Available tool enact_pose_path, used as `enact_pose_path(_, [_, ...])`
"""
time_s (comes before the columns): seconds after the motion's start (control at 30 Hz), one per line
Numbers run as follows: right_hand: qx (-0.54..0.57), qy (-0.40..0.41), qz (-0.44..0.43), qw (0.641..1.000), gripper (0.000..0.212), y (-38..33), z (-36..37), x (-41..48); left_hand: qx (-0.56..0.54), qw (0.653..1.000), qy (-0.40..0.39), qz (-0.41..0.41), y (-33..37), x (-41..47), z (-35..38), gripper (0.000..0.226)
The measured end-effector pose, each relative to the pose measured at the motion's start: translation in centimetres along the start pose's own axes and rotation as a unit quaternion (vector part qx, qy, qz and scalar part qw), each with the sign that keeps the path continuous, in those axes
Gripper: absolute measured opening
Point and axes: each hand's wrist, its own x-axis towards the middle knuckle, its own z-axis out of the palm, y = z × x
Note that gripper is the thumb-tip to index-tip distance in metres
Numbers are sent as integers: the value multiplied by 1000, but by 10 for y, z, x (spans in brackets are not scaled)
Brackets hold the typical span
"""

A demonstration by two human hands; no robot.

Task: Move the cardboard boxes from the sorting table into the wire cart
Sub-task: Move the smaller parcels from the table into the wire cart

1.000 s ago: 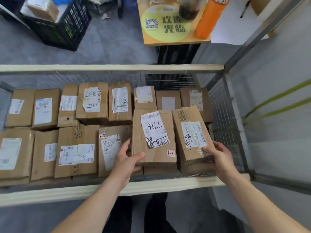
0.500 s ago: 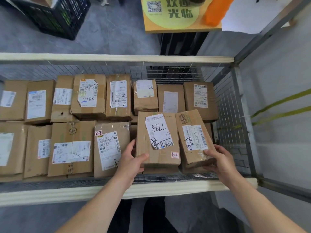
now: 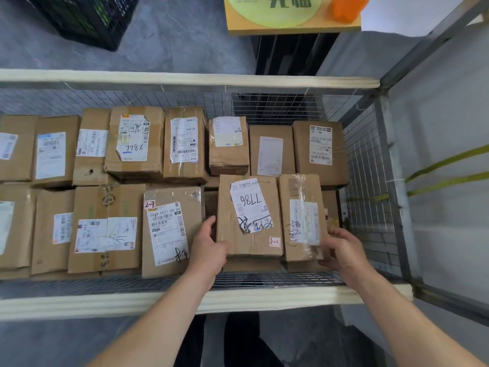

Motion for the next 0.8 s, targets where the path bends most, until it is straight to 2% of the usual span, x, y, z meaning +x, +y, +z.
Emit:
enact_pose_path(0.2, [-73,19,-2,997,32,-1,7,4,83,996,25,1,4,3,1,73])
enact_pose_path(0.43, [-60,32,-2,998,38,-8,9,2,102,995,5,15,13,5,5,63])
enact_pose_path(0.53, [-69,29,-13,997,30,-8,10,0,113,994,-3,5,11,4,6,66])
enact_pose_path(0.8, [-113,3,-19,993,30,-4,15,-5,146,989,20,1,9,-1,-3,69])
